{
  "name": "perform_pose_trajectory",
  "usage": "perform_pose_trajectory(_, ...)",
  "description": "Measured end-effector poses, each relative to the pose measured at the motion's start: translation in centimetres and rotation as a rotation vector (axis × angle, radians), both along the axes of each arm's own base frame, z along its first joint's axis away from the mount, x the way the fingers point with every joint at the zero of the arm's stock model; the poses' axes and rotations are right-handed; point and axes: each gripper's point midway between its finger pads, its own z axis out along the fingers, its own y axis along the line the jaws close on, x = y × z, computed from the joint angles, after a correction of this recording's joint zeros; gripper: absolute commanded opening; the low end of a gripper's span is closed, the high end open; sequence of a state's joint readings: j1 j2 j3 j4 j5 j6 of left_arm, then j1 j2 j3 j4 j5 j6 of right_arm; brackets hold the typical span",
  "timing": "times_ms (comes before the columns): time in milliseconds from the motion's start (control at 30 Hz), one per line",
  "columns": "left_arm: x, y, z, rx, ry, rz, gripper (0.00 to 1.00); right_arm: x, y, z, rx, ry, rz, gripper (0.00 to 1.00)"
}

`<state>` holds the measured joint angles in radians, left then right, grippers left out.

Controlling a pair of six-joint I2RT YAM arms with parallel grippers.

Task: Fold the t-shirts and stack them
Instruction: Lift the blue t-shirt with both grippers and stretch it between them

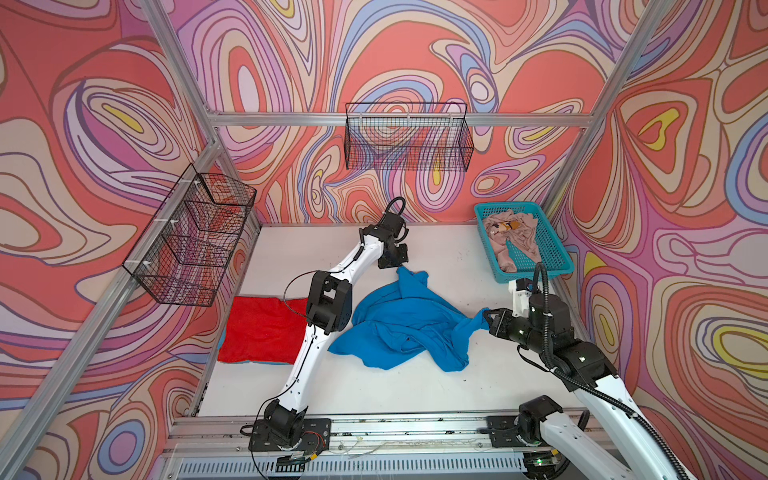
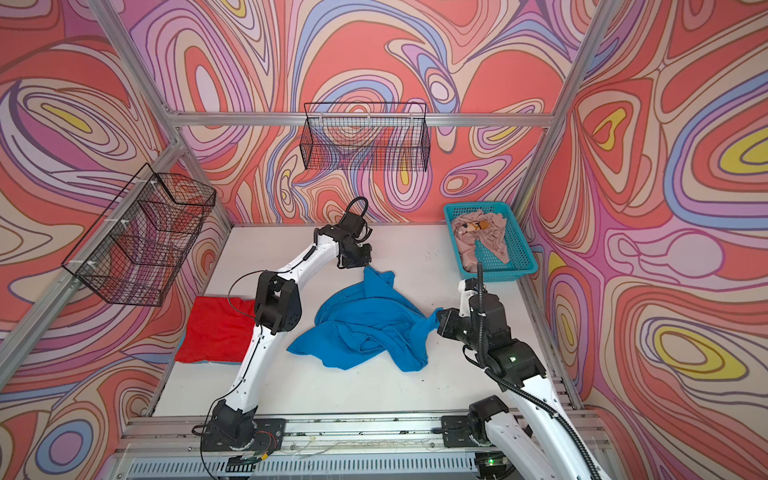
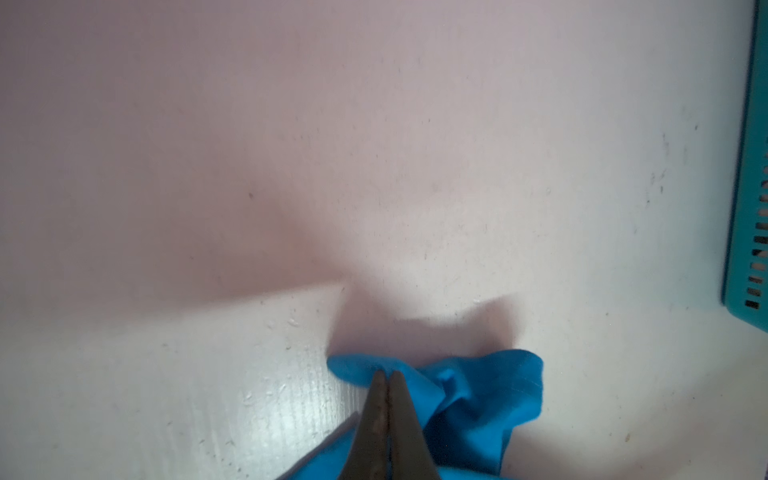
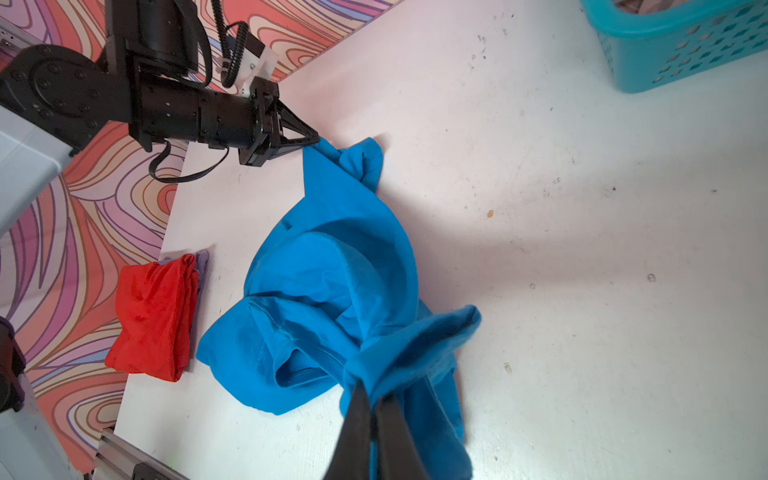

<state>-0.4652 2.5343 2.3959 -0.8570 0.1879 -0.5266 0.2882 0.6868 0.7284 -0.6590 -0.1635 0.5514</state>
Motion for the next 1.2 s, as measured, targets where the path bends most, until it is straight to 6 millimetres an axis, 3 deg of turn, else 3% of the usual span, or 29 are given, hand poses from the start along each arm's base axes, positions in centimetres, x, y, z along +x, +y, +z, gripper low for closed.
perform_pose_trajectory(100,0.6,2.2,2.9,0.045,-0.056,0.038,0.0,0.4,0.1,1.3,-0.002,-0.024,0.004,0.0)
perform_pose_trajectory(200,0.9,5.6,8.8,0.082,-0.161,0.1,0.0,1.4,0.2,3.9,-0.011,-0.081,0.011,0.0)
perform_pose_trajectory(300,-0.1,9.6,17.5,0.09,-0.317,0.175,0.0,2.7,0.5,7.7,-0.022,-0.168,0.023,0.0)
perform_pose_trajectory(400,-2.5,13.6,27.1,0.08,-0.507,0.257,0.0,3.9,0.6,12.1,-0.035,-0.268,0.027,0.0)
perform_pose_trajectory(467,-5.2,16.0,33.4,0.078,-0.642,0.307,0.0,4.5,0.5,15.6,-0.042,-0.347,0.017,0.0)
perform_pose_trajectory(567,-9.7,18.9,40.3,0.083,-0.801,0.365,0.0,4.7,0.3,21.8,-0.034,-0.493,0.007,0.0)
perform_pose_trajectory(633,-12.7,20.6,43.1,0.093,-0.872,0.399,0.0,4.2,0.2,25.5,-0.024,-0.583,0.008,0.0)
perform_pose_trajectory(767,-17.8,23.8,46.3,0.116,-0.958,0.458,0.0,2.0,-0.2,32.8,-0.006,-0.761,0.014,0.0)
perform_pose_trajectory(967,-25.6,26.1,51.1,0.068,-1.101,0.479,0.0,-3.0,-0.5,41.2,0.049,-0.971,0.062,0.0)
perform_pose_trajectory(1100,-30.5,26.1,54.0,-0.01,-1.198,0.425,0.0,-6.4,-1.1,45.0,0.072,-1.075,0.071,0.0)
perform_pose_trajectory(1200,-33.1,27.2,55.4,-0.055,-1.249,0.425,0.0,-9.1,-1.4,46.4,0.094,-1.127,0.092,0.0)
